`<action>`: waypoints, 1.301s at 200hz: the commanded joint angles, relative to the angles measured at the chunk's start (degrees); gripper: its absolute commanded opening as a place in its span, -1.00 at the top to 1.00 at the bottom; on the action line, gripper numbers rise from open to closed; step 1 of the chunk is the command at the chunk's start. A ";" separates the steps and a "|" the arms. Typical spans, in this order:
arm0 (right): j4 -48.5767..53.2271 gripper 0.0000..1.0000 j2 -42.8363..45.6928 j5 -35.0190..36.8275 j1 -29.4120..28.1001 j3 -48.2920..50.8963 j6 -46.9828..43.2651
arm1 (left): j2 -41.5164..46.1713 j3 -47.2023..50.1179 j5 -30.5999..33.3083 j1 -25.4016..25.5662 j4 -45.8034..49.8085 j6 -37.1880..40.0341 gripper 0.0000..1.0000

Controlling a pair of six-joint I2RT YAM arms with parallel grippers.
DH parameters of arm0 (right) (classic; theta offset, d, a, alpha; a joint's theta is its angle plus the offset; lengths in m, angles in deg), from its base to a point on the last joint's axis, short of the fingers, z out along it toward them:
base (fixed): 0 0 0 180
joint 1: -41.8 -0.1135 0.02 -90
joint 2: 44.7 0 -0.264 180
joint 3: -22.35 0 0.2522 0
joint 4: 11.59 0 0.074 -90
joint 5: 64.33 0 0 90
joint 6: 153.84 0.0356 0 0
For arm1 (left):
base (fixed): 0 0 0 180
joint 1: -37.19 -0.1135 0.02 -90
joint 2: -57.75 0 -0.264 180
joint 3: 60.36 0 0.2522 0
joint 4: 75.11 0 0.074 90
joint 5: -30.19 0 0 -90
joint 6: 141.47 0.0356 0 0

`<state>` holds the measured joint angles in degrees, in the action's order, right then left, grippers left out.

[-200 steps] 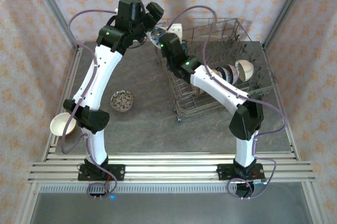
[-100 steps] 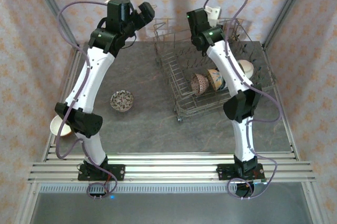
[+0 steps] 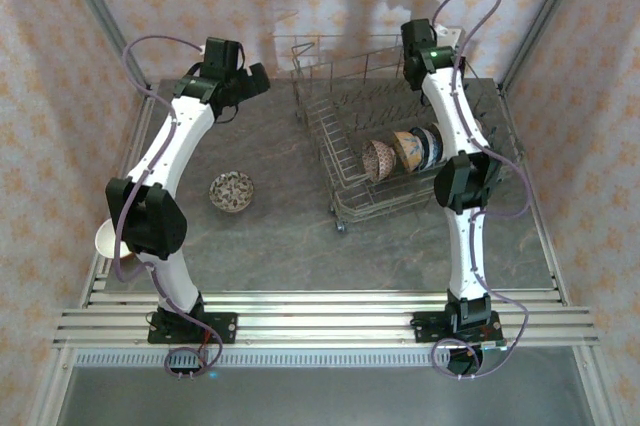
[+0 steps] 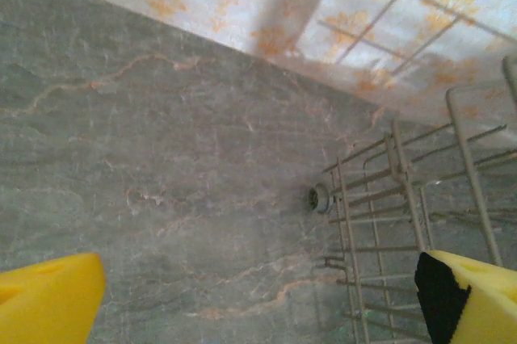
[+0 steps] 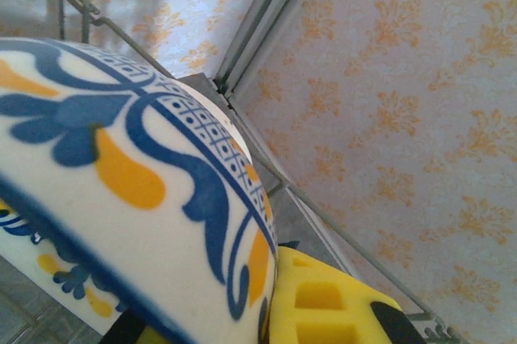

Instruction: Load the bowls into the dish rack

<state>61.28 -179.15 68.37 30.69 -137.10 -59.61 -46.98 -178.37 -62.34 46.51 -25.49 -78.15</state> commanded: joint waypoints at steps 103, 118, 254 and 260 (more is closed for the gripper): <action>-9.31 1.00 -10.38 8.85 0.37 -5.79 -5.72 | -4.26 -2.23 -3.81 -1.41 1.96 0.40 -0.98; -9.96 1.00 -10.82 9.76 0.30 -5.84 -6.53 | -4.17 -2.17 -3.80 -1.41 2.41 0.14 -0.98; -13.00 0.93 -13.86 2.58 0.34 -5.29 -10.51 | -2.75 -0.93 -0.69 -1.42 8.38 -0.90 -0.96; -12.88 0.83 -14.24 2.98 0.19 -5.63 -10.79 | -2.51 -0.82 -0.30 -1.41 8.94 -1.07 -0.97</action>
<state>50.55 -192.62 70.38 31.45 -140.53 -69.36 -51.09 -178.54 -65.62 45.30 -20.99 -78.47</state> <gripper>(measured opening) 0.071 0.983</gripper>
